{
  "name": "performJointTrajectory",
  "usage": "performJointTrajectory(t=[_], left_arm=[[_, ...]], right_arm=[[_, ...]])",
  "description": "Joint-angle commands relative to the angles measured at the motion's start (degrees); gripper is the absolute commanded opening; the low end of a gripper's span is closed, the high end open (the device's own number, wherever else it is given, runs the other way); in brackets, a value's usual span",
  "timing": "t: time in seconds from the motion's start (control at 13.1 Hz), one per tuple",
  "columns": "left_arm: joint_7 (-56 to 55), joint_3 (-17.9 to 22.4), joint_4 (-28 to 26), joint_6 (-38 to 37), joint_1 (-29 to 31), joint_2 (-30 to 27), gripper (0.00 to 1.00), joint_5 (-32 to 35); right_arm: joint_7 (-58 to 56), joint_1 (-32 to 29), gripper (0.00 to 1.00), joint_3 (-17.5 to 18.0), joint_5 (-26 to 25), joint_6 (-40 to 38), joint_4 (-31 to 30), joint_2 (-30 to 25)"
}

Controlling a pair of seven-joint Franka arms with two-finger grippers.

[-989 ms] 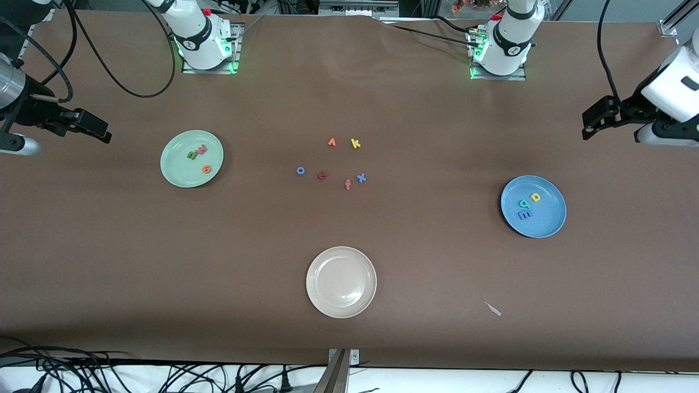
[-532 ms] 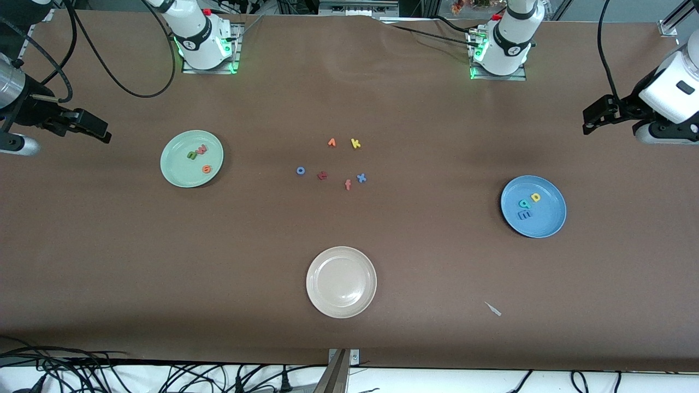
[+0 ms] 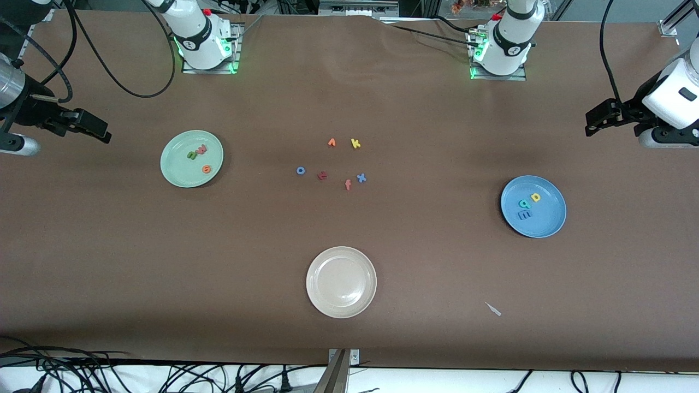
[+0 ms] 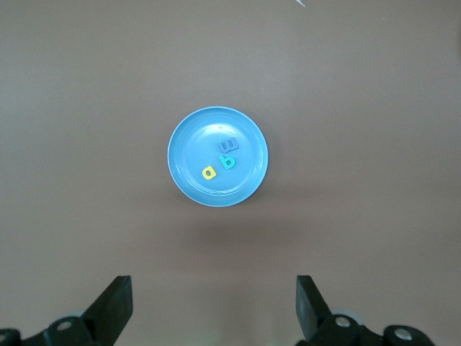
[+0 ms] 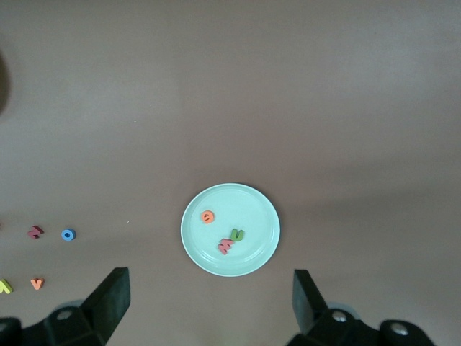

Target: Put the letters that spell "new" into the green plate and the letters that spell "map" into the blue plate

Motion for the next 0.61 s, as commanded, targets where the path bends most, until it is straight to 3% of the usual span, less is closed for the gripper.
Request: performJointTrajectory(t=[0.0,0.53], left_arm=[[1.35,0.24,-0.14,0.28,0.30,-0.64,1.00,-1.41],[2.32,0.41,0.13,0.28,2.14,-0.47,1.00,-3.87]], right_arm=[[0.52,-0.52,1.00,0.42,0.16,-0.05,-0.65,-0.84],[0.61,-0.52,1.00,0.42,0.16,0.04,-0.65,-0.76]])
